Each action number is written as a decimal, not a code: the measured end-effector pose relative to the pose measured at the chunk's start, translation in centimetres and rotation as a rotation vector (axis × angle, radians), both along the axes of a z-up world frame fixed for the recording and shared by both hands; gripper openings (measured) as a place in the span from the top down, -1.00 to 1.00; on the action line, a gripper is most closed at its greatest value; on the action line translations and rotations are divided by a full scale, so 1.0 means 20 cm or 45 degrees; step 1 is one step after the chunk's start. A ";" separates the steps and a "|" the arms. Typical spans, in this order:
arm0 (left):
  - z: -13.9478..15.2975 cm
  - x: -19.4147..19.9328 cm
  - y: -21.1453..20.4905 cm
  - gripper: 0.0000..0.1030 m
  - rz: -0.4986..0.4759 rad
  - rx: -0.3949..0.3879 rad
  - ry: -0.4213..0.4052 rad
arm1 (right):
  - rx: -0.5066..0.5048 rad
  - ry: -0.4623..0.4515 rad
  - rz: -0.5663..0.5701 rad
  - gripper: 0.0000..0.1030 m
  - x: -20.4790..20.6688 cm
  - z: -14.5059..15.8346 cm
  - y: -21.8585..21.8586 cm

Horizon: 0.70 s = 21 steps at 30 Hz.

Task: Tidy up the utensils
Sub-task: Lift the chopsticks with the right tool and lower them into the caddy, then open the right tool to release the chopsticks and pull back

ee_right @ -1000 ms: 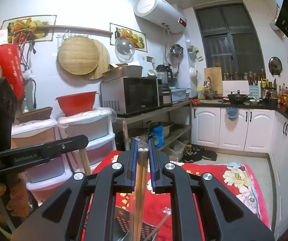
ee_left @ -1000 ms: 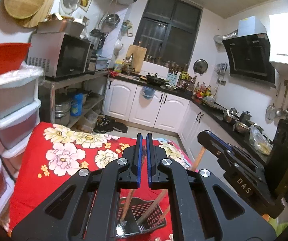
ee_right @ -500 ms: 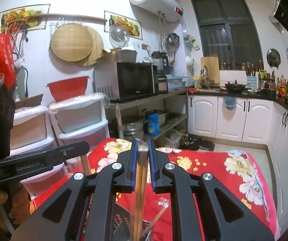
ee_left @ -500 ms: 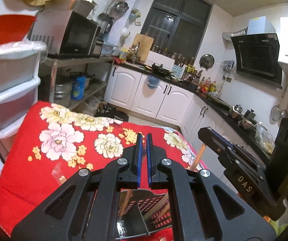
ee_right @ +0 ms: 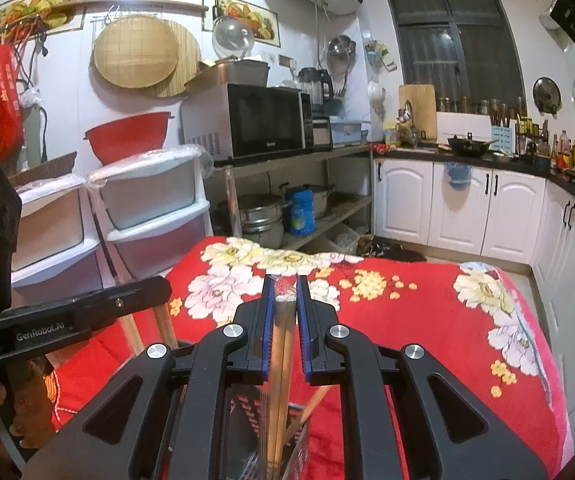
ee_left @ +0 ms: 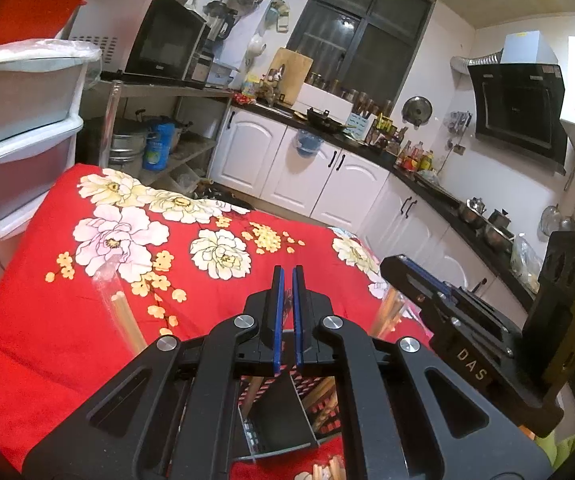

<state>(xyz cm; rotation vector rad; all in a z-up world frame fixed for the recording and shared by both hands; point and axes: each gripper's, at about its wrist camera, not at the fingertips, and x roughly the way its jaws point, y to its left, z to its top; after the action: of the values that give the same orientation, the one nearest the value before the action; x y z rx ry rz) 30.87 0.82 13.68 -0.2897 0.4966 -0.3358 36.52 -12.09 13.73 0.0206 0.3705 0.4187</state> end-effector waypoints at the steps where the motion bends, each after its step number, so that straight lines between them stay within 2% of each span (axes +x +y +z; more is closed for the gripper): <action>1: 0.00 0.00 0.00 0.99 0.001 0.009 -0.004 | -0.003 0.008 0.001 0.79 0.00 -0.01 0.00; 10: -0.01 -0.02 -0.01 0.99 -0.016 0.008 -0.006 | 0.017 0.074 -0.002 0.79 -0.04 -0.07 -0.05; 21: -0.01 -0.07 -0.02 0.98 -0.025 0.014 0.002 | 0.051 0.103 -0.008 0.76 -0.10 -0.06 -0.10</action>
<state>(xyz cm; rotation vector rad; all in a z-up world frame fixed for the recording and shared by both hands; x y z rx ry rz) 29.52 0.50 13.40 -0.2747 0.5033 -0.3519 34.45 -14.12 12.53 0.0782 0.4414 0.4200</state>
